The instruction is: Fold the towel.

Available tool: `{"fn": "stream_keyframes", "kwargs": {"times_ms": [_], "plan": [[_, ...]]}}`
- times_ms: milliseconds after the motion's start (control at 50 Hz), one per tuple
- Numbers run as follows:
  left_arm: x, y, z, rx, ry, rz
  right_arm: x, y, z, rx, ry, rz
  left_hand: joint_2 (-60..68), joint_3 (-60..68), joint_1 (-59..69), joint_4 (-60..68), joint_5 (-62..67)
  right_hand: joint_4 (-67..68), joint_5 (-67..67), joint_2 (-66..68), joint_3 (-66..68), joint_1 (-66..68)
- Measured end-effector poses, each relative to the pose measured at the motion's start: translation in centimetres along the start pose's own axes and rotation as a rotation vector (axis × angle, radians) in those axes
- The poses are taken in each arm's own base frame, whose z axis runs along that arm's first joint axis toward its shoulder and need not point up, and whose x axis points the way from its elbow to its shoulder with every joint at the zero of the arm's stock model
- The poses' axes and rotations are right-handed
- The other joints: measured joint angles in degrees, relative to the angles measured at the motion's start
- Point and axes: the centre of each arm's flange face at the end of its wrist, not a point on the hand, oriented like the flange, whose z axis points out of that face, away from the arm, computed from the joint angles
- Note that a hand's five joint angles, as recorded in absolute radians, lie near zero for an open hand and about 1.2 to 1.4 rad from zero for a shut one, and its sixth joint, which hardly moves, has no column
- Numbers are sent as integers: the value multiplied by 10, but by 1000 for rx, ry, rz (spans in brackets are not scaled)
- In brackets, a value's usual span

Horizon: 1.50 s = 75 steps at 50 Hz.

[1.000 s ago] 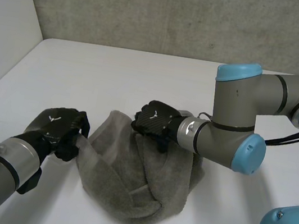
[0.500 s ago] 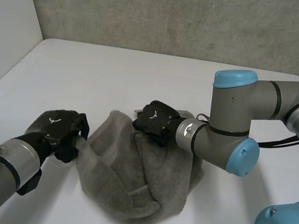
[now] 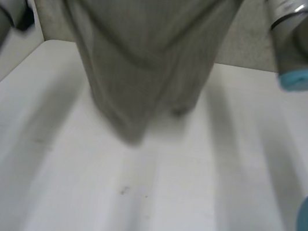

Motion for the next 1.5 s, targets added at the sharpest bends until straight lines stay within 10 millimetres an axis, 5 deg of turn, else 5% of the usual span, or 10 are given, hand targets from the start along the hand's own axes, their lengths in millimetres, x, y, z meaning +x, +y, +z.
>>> {"fn": "stream_keyframes", "kwargs": {"times_ms": [120, 200, 300, 400, 520, 680, 820, 1140, 1280, 1500], "plan": [[-1, -62, 23, 266, -17, -124, 47, -8, 3, -13, 92, 85, 0, 0, 0, 0, 0, 0, 0, 0, 0, 0], [-3, -58, 23, 266, -29, -148, 51, 6, -6, -106, 49, 137, 0, 0, 0, 0, 0, 0, 0, 0, 0, 1], [-8, -6, 9, 107, -57, -145, 33, 38, -27, -276, -103, 215, 0, 0, 0, 0, 0, 1, 0, 0, 0, 1], [-13, 64, -20, -108, -75, -131, -10, 79, -62, -457, -324, 289, 0, 0, 0, 0, 0, 1, 0, 0, 0, 1], [-19, 148, -67, -371, -83, -97, -70, 129, -135, -696, -592, 308, 0, 0, 0, 0, 0, 1, 0, 0, 0, 1], [-25, 200, -115, -580, -90, -28, -109, 154, -213, -852, -779, 278, 0, 0, 0, 0, 0, 1, 0, 0, 0, 1], [-32, 193, -122, -585, -107, -3, -102, 152, -228, -812, -732, 266, 0, 0, 0, 0, 0, 1, 0, 0, 0, 1], [-24, 133, -104, -407, -81, -15, -64, 150, -225, -749, -435, 491, 0, 0, 2, 0, 0, 1, 0, 0, 0, 1], [-15, 109, -95, -330, -57, -44, -68, 155, -228, -771, -433, 521, 0, 0, 2, 0, 0, -391, -399, -380, -389, -398], [-12, 93, -83, -280, -50, -70, -79, 162, -233, -782, -477, 544, 0, 0, 2, 0, 0, -490, -515, -471, -489, -498]]}}
